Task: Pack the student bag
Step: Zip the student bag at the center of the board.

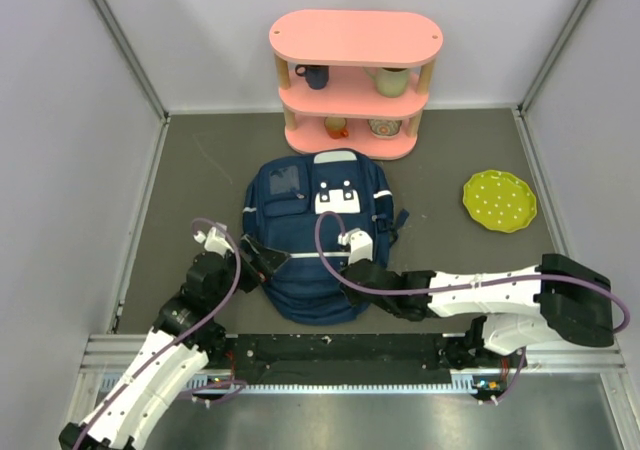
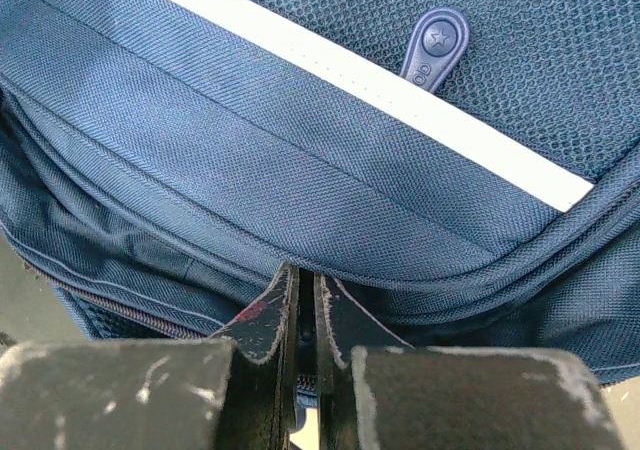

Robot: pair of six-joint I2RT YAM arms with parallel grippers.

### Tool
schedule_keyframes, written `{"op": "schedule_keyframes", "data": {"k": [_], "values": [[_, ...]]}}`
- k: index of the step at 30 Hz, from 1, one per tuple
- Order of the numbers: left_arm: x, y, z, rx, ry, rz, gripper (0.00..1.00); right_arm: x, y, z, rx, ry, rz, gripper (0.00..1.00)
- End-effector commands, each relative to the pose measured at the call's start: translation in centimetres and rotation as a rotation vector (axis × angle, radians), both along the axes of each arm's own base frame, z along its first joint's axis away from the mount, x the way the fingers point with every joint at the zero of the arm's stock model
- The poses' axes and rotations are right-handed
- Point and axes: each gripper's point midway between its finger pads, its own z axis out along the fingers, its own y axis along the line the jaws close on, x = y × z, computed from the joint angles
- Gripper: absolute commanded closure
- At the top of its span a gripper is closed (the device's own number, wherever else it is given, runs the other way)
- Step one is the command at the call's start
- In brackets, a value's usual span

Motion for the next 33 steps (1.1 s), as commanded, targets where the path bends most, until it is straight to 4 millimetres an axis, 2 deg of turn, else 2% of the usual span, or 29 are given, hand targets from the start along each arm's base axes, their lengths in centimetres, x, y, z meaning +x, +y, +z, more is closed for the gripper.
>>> {"op": "schedule_keyframes", "data": {"k": [1,4,6,8,10,11,12,14,16,19,20,21,22,23,24,25,28,29,33], "values": [[0.7,-0.7,0.6,-0.049,0.01,0.041,0.02,0.4,2.5,1.6,0.122,0.0,0.006,1.0],[0.7,-1.9,0.3,-0.055,0.033,0.035,0.02,0.4,2.3,1.7,0.125,0.002,0.0,1.0],[0.9,-2.9,1.3,-0.065,-0.008,0.047,0.02,0.4,2.3,1.8,0.131,0.002,-0.001,1.0],[0.7,-4.0,1.2,-0.044,-0.009,0.043,0.02,0.3,2.4,2.0,0.136,0.006,0.003,1.0],[0.7,-4.7,0.8,-0.018,0.007,0.03,0.1,0.3,2.6,2.2,0.144,0.005,0.011,1.0],[0.9,-4.9,0.7,-0.02,0.003,0.031,0.16,0.2,2.7,2.3,0.147,0.007,0.017,1.0],[1.1,-4.7,0.1,0.002,0.011,0.044,0.38,0.1,2.7,2.5,0.148,0.004,0.025,1.0],[1.3,-4.1,-0.8,0.035,0.007,0.067,0.61,0.2,2.5,2.5,0.139,-0.005,0.022,1.0],[1.7,-2.8,-1.0,0.07,-0.014,0.115,1.0,0.4,1.6,2.5,0.107,-0.026,0.016,1.0],[1.9,-0.4,-0.7,0.15,-0.062,0.181,1.0,1.5,-0.9,2.4,0.042,-0.077,-0.04,1.0],[2.0,0.2,0.1,0.166,-0.081,0.2,1.0,1.9,-2.1,1.7,0.013,-0.081,-0.065,1.0],[2.0,0.9,0.9,0.171,-0.106,0.218,1.0,3.1,-3.4,1.5,0.007,-0.074,-0.112,1.0],[1.9,2.3,0.5,0.249,-0.106,0.24,1.0,3.7,-4.4,1.6,0.015,-0.072,-0.142,1.0],[1.9,2.7,1.6,0.258,-0.129,0.242,1.0,4.0,-5.7,0.8,0.004,-0.058,-0.163,1.0],[1.9,3.0,2.1,0.271,-0.145,0.243,1.0,5.2,-7.1,0.7,0.0,-0.061,-0.213,1.0],[1.7,3.8,1.8,0.327,-0.14,0.236,1.0,5.6,-7.8,0.7,0.003,-0.064,-0.233,1.0],[1.7,4.2,2.5,0.365,-0.157,0.215,1.0,7.2,-9.8,1.0,-0.002,-0.087,-0.29,1.0],[1.6,3.8,2.7,0.361,-0.163,0.184,1.0,7.6,-10.3,1.0,-0.012,-0.092,-0.304,1.0],[1.5,3.5,2.6,0.385,-0.163,0.118,1.0,8.6,-11.4,1.2,-0.031,-0.107,-0.34,1.0]]}}
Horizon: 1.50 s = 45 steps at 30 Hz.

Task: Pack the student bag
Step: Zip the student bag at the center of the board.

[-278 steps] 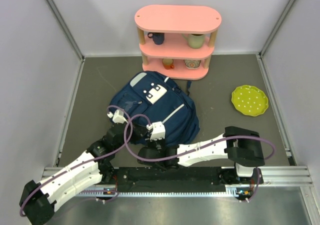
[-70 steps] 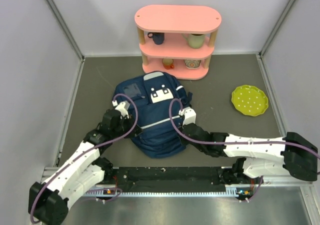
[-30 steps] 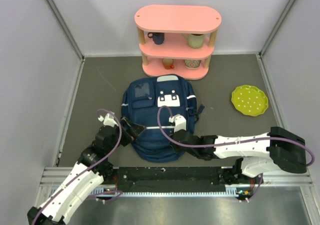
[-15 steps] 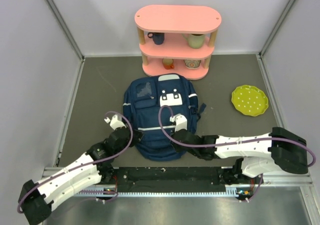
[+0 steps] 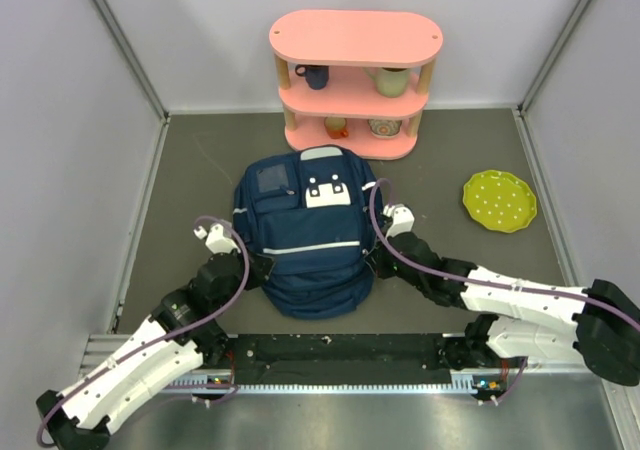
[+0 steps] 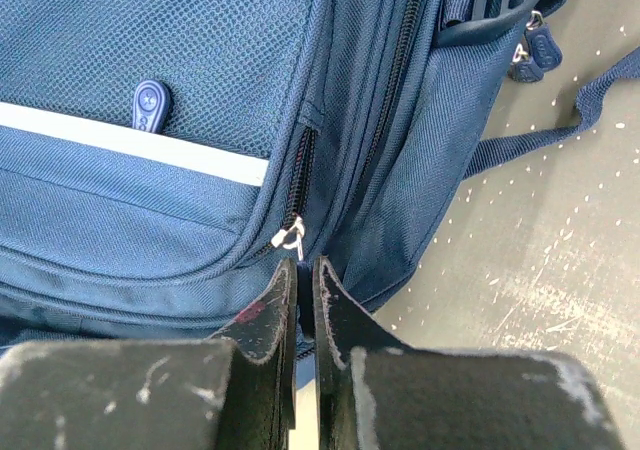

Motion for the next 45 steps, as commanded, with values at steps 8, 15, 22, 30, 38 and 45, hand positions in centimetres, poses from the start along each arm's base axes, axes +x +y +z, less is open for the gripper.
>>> {"op": "schedule_keyframes", "data": {"k": [8,15,22,30,38,45], "values": [[1.6,0.9,2.2,0.141,-0.075,-0.093,1.0,-0.3,-1.5,0.0,0.004,-0.049,0.016,1.0],[4.2,1.9,3.2,0.248,-0.094,-0.128,1.0,-4.4,1.8,1.0,0.001,-0.061,0.137,1.0],[4.9,2.3,3.4,0.159,0.018,-0.063,0.34,-4.4,3.8,0.4,-0.018,-0.038,0.115,1.0],[0.4,0.5,4.0,-0.149,-0.01,-0.089,0.04,-3.9,4.9,-0.5,-0.018,-0.015,0.089,1.0],[-1.7,-2.1,2.5,-0.367,0.077,-0.175,0.02,-3.4,5.2,-0.3,-0.01,-0.016,0.08,1.0],[-1.1,-2.3,2.4,-0.412,0.089,-0.125,0.04,-3.1,5.4,0.2,0.0,-0.021,0.067,1.0]]}}
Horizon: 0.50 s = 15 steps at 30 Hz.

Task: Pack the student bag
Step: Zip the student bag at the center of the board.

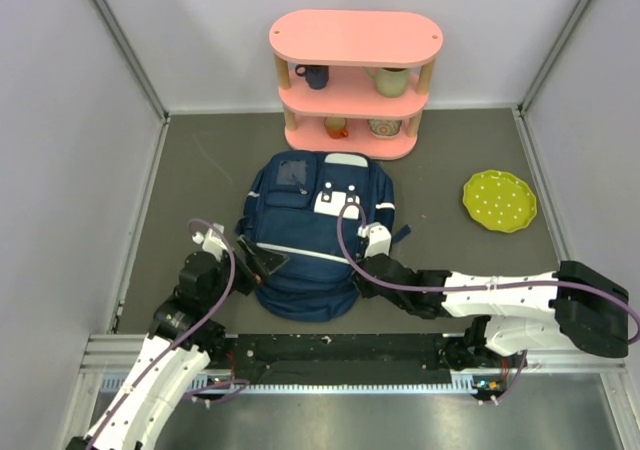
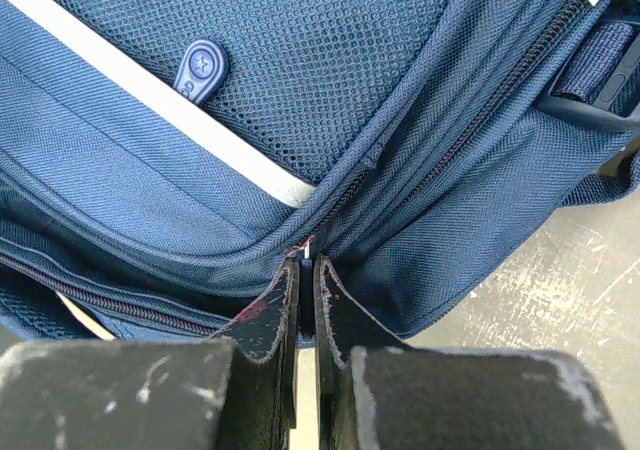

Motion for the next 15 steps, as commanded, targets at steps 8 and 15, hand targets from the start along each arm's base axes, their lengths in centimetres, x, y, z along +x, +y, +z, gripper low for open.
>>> {"op": "schedule_keyframes", "data": {"k": [8,15], "values": [[0.4,-2.9,0.5,-0.048,0.03,0.002,0.1,1.5,1.7,2.8,0.082,-0.04,-0.051,1.0],[-0.2,-4.9,-1.5,-0.052,0.074,0.052,0.1,1.5,1.8,3.2,0.089,-0.048,-0.041,1.0]]}}
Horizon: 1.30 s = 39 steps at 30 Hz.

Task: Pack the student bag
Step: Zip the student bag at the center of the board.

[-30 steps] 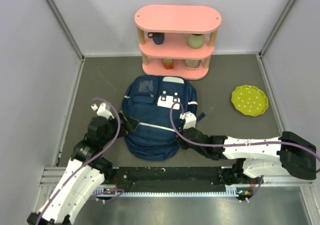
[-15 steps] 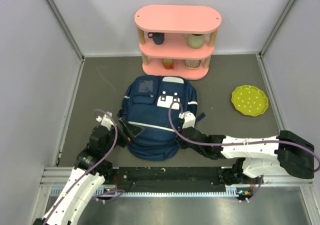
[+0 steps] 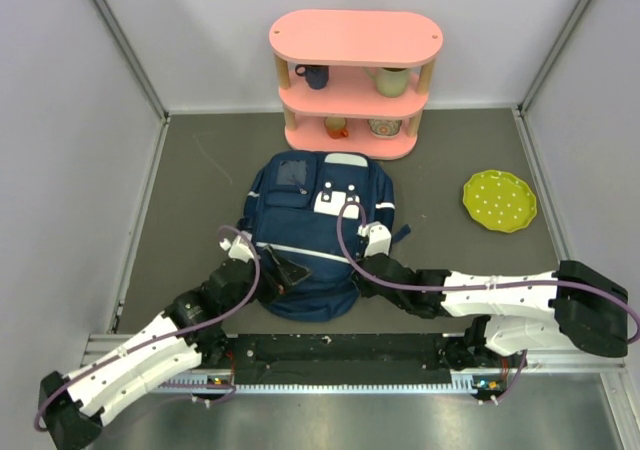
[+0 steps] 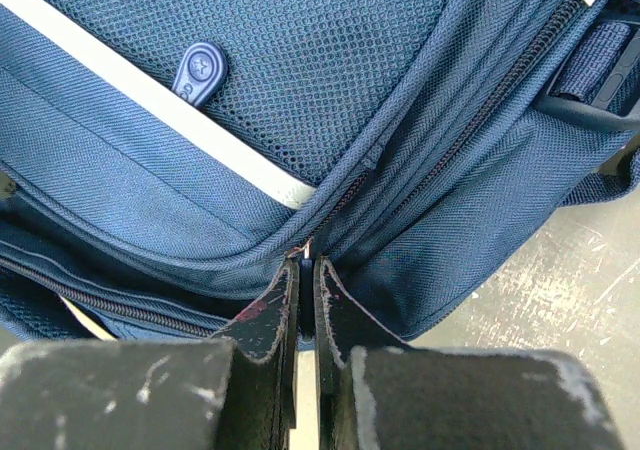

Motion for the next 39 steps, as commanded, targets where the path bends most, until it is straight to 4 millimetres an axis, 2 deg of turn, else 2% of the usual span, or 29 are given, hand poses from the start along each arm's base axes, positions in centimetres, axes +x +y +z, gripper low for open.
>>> {"op": "schedule_keyframes", "data": {"k": [1,4,5,7,9,10,12,16,17,21,26,28,33,39], "values": [[2.8,-0.2,1.0,-0.069,-0.056,0.17,0.1,1.2,1.8,3.0,0.091,-0.047,-0.019,1.0],[3.9,-0.3,0.9,-0.085,-0.077,0.215,0.1,0.8,1.7,3.0,0.1,-0.049,0.0,1.0],[4.7,-0.6,1.8,-0.117,-0.111,0.235,0.11,0.9,1.6,3.4,0.113,-0.057,0.001,1.0],[5.3,-0.7,1.1,-0.104,-0.103,0.258,0.12,0.6,1.2,3.2,0.112,-0.056,0.014,1.0],[6.0,-0.9,1.6,-0.108,-0.127,0.276,0.19,0.4,0.9,3.9,0.127,-0.069,0.027,1.0],[6.2,-1.0,1.1,-0.093,-0.119,0.28,0.34,0.2,0.7,3.7,0.12,-0.07,0.039,1.0],[6.6,-1.2,1.0,-0.089,-0.128,0.282,0.52,0.1,0.4,4.1,0.122,-0.085,0.05,1.0],[6.8,-0.8,0.5,-0.062,-0.128,0.297,0.95,0.4,-0.8,3.6,0.084,-0.105,0.023,1.0],[6.8,-0.7,0.5,-0.052,-0.135,0.297,1.0,0.6,-1.1,3.5,0.071,-0.108,0.016,1.0],[6.6,1.0,0.1,0.022,-0.166,0.327,1.0,2.0,-3.1,2.6,0.023,-0.099,-0.059,1.0],[5.2,3.4,-0.2,0.135,-0.181,0.311,1.0,5.6,-7.1,2.9,-0.003,-0.124,-0.239,1.0],[4.7,3.7,0.3,0.136,-0.195,0.292,1.0,6.5,-7.6,3.5,-0.003,-0.151,-0.257,1.0],[3.6,4.2,-0.7,0.133,-0.185,0.264,1.0,9.4,-8.1,5.1,0.019,-0.206,-0.315,1.0],[3.4,3.7,-0.1,0.095,-0.202,0.238,1.0,10.4,-8.5,5.2,0.002,-0.216,-0.344,0.98]]}}
